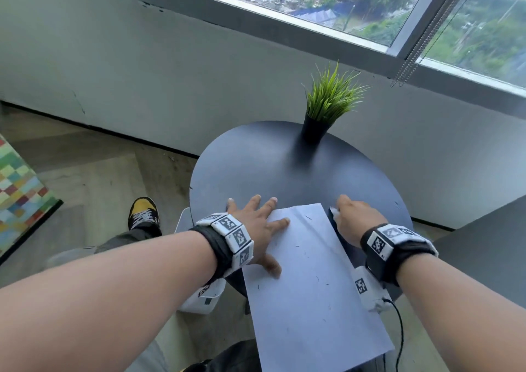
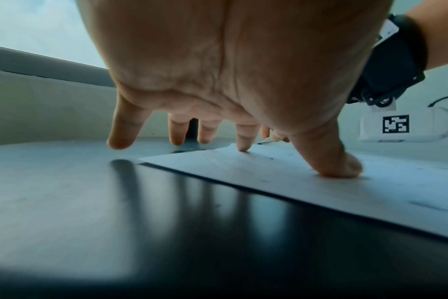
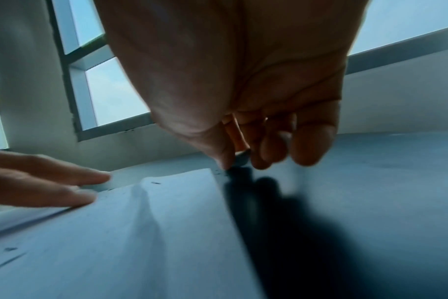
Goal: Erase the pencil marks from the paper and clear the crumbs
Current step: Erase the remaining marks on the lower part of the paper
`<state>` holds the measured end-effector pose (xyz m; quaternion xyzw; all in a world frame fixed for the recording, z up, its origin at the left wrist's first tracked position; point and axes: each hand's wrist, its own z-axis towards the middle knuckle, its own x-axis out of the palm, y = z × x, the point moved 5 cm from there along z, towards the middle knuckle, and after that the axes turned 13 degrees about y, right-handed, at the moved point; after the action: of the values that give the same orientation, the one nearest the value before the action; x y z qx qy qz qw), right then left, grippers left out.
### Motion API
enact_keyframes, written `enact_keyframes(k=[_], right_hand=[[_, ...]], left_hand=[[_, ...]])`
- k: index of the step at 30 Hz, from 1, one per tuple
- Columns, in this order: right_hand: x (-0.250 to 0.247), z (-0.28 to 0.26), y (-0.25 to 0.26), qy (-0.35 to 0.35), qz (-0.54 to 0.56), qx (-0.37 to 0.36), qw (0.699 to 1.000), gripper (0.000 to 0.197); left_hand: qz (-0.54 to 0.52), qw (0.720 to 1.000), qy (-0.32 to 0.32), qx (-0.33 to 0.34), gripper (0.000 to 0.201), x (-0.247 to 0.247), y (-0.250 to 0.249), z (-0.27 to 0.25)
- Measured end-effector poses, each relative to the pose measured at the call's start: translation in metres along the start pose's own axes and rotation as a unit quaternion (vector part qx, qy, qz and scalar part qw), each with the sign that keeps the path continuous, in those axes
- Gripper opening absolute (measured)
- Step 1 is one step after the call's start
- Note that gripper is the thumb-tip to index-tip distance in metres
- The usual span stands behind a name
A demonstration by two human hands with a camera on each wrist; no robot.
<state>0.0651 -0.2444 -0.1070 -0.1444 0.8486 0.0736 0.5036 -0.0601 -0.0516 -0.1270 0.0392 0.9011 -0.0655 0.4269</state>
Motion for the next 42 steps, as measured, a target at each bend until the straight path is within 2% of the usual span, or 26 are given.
enact_keyframes(k=[3, 6, 7, 8, 11, 12, 13, 15, 16, 17, 19, 20, 21, 22, 24, 26, 28, 30, 32, 35, 37, 40, 42], right_hand=[[0.000, -0.024, -0.013, -0.017, 0.022, 0.014, 1.000, 0.024], [0.026, -0.056, -0.008, 0.053, 0.028, -0.006, 0.998, 0.035], [0.035, -0.067, -0.004, 0.079, 0.038, -0.010, 0.996, 0.039], [0.042, -0.074, 0.001, 0.090, 0.050, -0.012, 0.995, 0.043], [0.051, -0.086, 0.020, 0.080, 0.082, -0.028, 0.993, 0.049], [0.053, -0.087, 0.027, 0.081, 0.090, -0.034, 0.992, 0.051], [0.055, -0.088, 0.035, 0.084, 0.094, -0.041, 0.991, 0.051], [0.057, -0.088, 0.049, 0.086, 0.095, -0.055, 0.990, 0.052], [0.057, -0.087, 0.054, 0.087, 0.095, -0.060, 0.990, 0.051], [0.057, -0.086, 0.056, 0.086, 0.099, -0.064, 0.989, 0.052], [0.052, -0.081, 0.054, 0.076, 0.126, -0.071, 0.987, 0.057], [0.047, -0.079, 0.050, 0.064, 0.158, -0.073, 0.983, 0.061], [0.039, -0.078, 0.045, 0.048, 0.204, -0.074, 0.975, 0.067], [0.031, -0.078, 0.038, 0.030, 0.266, -0.076, 0.960, 0.073], [0.012, -0.080, 0.027, 0.009, 0.414, -0.084, 0.906, 0.075], [-0.010, -0.084, 0.017, 0.000, 0.516, -0.100, 0.851, 0.061], [-0.036, -0.093, 0.009, -0.030, 0.561, -0.135, 0.816, 0.035], [-0.062, -0.106, 0.003, -0.076, 0.569, -0.173, 0.800, 0.007], [-0.082, -0.118, -0.003, -0.135, 0.559, -0.212, 0.790, 0.011], [-0.093, -0.130, -0.011, -0.207, 0.556, -0.234, 0.770, 0.015], [-0.081, -0.125, -0.013, -0.196, 0.553, -0.216, 0.781, 0.016], [-0.051, -0.111, -0.009, -0.114, 0.541, -0.171, 0.816, 0.013], [-0.048, -0.106, -0.009, -0.107, 0.550, -0.159, 0.813, 0.011]], left_hand=[[-0.026, 0.998, -0.048, -0.030, 0.084, 0.003, 0.017, -0.023], [-0.110, 0.984, -0.102, -0.096, 0.053, 0.006, 0.044, -0.056], [-0.139, 0.978, -0.097, -0.121, 0.045, 0.010, 0.053, -0.067], [-0.159, 0.973, -0.077, -0.145, 0.045, 0.017, 0.059, -0.077], [-0.246, 0.954, 0.024, -0.169, 0.061, 0.050, 0.064, -0.091], [-0.305, 0.937, 0.052, -0.160, 0.062, 0.063, 0.061, -0.092], [-0.391, 0.906, 0.067, -0.149, 0.060, 0.074, 0.057, -0.093], [-0.574, 0.809, 0.053, -0.117, 0.051, 0.085, 0.055, -0.095], [-0.619, 0.779, 0.029, -0.093, 0.044, 0.083, 0.054, -0.096], [-0.630, 0.773, -0.008, -0.072, 0.036, 0.079, 0.056, -0.097], [-0.569, 0.815, -0.096, -0.050, 0.019, 0.061, 0.061, -0.100], [-0.545, 0.827, -0.132, -0.040, 0.012, 0.051, 0.063, -0.102], [-0.550, 0.820, -0.158, -0.021, 0.008, 0.039, 0.064, -0.105], [-0.574, 0.800, -0.175, 0.009, 0.006, 0.028, 0.065, -0.107], [-0.619, 0.756, -0.202, 0.058, 0.013, 0.005, 0.067, -0.111], [-0.643, 0.724, -0.233, 0.090, 0.018, -0.022, 0.068, -0.117], [-0.652, 0.702, -0.258, 0.125, 0.012, -0.048, 0.065, -0.123], [-0.644, 0.697, -0.280, 0.148, 0.008, -0.070, 0.063, -0.127], [-0.628, 0.703, -0.304, 0.143, 0.014, -0.083, 0.064, -0.129], [-0.630, 0.693, -0.321, 0.140, 0.013, -0.087, 0.064, -0.126], [-0.631, 0.705, -0.300, 0.121, 0.013, -0.076, 0.061, -0.118], [-0.619, 0.743, -0.244, 0.075, 0.015, -0.050, 0.057, -0.100], [-0.614, 0.749, -0.237, 0.073, 0.011, -0.048, 0.054, -0.098]])
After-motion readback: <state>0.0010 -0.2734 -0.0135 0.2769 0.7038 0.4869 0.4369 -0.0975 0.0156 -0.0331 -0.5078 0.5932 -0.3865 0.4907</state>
